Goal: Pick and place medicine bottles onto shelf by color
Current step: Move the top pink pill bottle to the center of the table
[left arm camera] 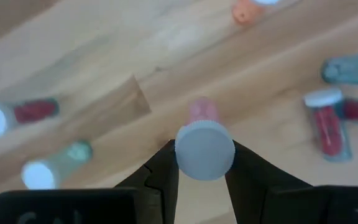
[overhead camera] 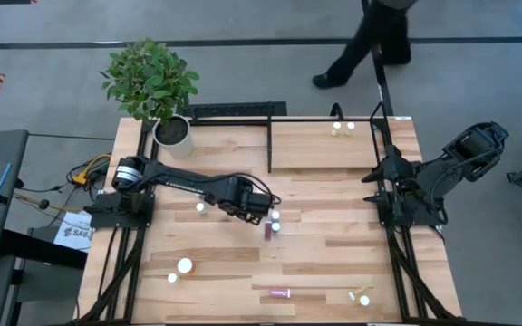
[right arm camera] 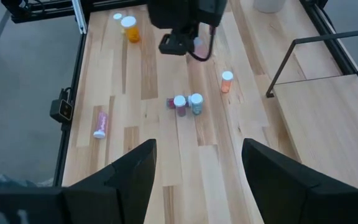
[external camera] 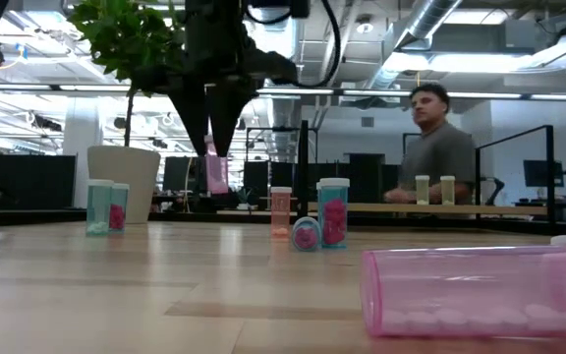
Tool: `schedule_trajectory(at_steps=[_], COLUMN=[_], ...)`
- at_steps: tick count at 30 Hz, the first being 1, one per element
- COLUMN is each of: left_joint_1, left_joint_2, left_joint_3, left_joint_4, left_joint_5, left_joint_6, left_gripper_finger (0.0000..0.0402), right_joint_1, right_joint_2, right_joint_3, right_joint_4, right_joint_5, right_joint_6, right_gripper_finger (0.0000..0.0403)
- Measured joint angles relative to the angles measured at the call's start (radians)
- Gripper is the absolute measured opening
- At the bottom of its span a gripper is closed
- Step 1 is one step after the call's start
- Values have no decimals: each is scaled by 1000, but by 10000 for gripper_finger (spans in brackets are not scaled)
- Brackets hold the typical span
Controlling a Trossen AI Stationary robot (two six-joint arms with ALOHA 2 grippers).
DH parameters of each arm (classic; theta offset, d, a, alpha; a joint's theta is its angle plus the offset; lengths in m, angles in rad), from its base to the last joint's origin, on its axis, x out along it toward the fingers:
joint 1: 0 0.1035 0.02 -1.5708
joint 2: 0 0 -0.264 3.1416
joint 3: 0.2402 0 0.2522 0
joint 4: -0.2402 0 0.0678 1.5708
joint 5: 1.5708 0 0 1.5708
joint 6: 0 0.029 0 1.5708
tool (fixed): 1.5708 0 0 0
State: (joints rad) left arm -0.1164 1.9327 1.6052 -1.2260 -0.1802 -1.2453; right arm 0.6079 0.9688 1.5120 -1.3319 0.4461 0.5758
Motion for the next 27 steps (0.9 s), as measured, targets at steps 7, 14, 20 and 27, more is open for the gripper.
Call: schedule_trajectory(at_steps=[7, 14, 20, 27], left_joint_1=[40, 48, 48, 47], left_joint_2=[0, 0, 0, 0], left_joint_3=[-86, -133, -164, -182], left_joint_4=[66, 109, 133, 147], left_joint_5=[14, 40, 42, 43], left_joint_6=[41, 60, 63, 60], left_gripper_finger=[92, 92, 92, 92], right_joint_1=[0, 0, 0, 0], right_joint_2=[0, 0, 0, 0], right_joint_3=[0, 0, 0, 0], right_joint_4=[0, 0, 0, 0], right_joint_5=[0, 0, 0, 0], right_joint_6=[1, 1, 1, 3], right_gripper_finger=[260, 260, 260, 260])
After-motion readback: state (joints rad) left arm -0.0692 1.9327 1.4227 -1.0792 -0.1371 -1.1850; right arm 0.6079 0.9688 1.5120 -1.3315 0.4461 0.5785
